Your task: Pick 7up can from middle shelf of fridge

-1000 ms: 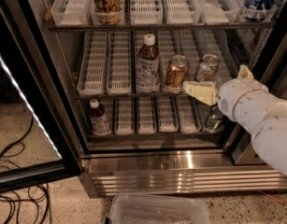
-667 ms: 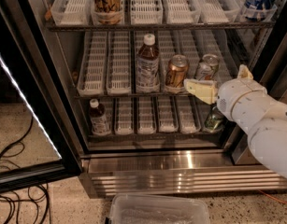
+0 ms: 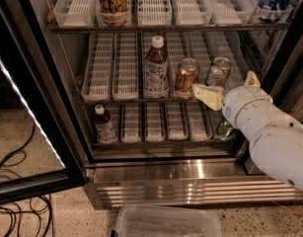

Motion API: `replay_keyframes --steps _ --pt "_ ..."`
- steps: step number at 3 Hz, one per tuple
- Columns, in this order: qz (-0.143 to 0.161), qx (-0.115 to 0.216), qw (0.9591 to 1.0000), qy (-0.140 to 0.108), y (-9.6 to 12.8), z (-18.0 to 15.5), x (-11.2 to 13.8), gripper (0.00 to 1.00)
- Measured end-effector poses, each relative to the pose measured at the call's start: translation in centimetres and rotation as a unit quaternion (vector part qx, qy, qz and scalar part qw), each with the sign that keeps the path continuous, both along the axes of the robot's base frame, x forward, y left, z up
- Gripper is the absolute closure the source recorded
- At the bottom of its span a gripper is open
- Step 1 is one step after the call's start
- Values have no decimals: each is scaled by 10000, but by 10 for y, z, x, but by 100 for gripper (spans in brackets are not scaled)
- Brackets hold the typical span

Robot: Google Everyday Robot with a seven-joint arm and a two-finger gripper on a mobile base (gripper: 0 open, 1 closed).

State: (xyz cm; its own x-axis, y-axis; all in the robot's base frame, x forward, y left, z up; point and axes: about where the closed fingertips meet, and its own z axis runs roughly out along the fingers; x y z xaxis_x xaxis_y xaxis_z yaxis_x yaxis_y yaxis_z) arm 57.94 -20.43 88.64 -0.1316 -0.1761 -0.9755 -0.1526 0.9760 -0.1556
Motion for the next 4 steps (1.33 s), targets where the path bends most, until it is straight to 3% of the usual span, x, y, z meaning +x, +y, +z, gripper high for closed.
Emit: replay_keyframes --steps 3,4 --pt "-502 -58 9983 -277 -4 -7 35 34" --pt "-701 -25 9971 -279 -10 -15 38 34"
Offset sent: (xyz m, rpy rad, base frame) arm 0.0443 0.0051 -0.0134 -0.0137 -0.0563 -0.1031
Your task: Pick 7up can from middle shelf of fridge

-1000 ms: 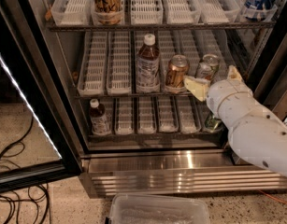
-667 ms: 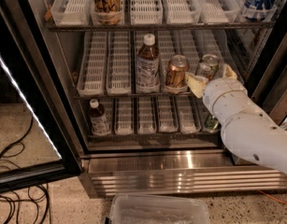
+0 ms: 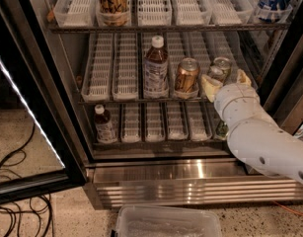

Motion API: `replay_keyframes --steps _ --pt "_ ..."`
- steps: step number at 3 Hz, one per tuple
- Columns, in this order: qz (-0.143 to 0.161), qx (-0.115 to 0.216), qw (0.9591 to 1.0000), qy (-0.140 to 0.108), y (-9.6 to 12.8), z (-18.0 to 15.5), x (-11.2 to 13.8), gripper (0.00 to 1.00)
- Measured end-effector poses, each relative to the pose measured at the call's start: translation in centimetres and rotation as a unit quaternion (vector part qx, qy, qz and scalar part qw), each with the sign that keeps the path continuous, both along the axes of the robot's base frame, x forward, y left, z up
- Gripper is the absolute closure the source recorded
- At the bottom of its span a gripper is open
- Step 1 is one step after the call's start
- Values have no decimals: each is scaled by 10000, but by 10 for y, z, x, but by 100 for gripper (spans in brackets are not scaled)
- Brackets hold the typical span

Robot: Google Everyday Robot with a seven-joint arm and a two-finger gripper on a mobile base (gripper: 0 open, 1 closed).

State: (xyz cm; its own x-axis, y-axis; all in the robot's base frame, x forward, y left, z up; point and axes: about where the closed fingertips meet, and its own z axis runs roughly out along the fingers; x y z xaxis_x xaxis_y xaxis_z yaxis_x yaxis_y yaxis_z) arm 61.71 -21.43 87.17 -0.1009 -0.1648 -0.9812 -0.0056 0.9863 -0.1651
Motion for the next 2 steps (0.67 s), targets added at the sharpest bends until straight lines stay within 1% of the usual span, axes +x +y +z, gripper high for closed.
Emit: replay_keyframes --steps 1,2 --pt "-158 42 9999 13 -7 -6 0 35" --pt "-187 35 9998 -6 -8 -10 9 34"
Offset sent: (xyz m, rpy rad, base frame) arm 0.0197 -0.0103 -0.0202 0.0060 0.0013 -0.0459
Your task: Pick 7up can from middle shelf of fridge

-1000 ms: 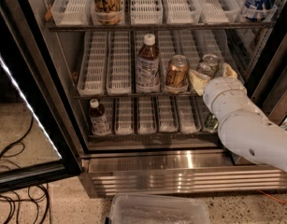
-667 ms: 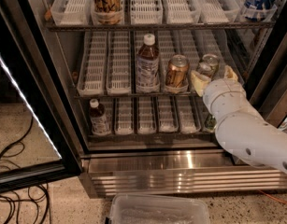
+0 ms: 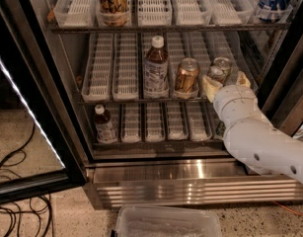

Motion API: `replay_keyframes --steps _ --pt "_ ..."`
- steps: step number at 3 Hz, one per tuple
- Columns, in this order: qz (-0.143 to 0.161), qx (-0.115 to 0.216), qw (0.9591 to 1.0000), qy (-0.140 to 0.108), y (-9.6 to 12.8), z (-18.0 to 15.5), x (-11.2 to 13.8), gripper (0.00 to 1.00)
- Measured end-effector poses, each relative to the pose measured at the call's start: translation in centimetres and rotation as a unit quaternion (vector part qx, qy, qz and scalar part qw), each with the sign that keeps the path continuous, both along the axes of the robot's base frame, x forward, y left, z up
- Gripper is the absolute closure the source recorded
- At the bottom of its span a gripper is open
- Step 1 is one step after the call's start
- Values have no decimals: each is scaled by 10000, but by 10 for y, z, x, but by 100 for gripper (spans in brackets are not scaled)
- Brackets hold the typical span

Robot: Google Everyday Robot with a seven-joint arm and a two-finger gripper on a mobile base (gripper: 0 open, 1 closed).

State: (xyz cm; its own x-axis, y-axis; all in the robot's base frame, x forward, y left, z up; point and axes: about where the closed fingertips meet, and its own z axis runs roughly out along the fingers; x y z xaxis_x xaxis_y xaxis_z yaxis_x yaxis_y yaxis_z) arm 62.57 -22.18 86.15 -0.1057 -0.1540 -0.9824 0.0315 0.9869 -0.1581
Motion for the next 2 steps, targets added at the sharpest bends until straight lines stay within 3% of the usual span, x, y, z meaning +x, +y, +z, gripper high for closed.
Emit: replay_keyframes --steps 2 --pt "130 28 9999 -93 6 1 26 35"
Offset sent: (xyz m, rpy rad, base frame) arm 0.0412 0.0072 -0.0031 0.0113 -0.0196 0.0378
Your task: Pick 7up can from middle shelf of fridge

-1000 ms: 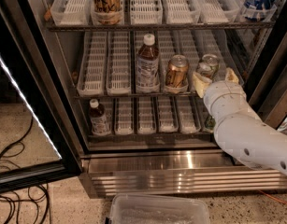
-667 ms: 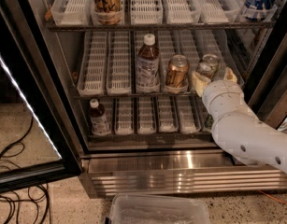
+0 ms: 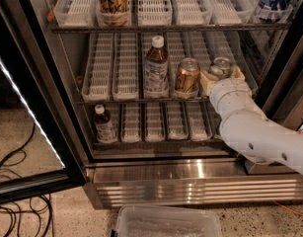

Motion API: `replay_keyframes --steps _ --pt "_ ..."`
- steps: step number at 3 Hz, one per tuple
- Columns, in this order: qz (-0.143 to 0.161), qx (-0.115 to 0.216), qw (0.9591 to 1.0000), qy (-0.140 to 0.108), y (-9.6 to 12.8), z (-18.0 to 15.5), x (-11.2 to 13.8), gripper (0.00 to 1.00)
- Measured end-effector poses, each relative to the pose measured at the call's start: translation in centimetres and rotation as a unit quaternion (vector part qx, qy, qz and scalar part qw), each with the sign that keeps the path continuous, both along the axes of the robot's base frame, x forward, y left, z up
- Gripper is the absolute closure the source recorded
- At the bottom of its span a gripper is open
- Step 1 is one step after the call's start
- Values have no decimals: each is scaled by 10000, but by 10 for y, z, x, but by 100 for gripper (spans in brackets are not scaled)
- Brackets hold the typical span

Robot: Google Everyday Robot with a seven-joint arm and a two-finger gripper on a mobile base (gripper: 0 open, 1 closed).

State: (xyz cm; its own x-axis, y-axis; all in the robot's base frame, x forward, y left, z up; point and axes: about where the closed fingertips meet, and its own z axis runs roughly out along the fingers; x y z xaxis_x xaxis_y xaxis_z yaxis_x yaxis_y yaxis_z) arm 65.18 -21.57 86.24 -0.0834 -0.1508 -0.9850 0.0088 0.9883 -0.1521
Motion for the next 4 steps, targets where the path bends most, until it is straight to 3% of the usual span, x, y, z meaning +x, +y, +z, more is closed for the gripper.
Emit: replay_keyframes --steps 3,4 --pt "-186 150 9997 -44 -9 -9 20 39" --pt "-186 150 9997 -44 -9 -9 20 58"
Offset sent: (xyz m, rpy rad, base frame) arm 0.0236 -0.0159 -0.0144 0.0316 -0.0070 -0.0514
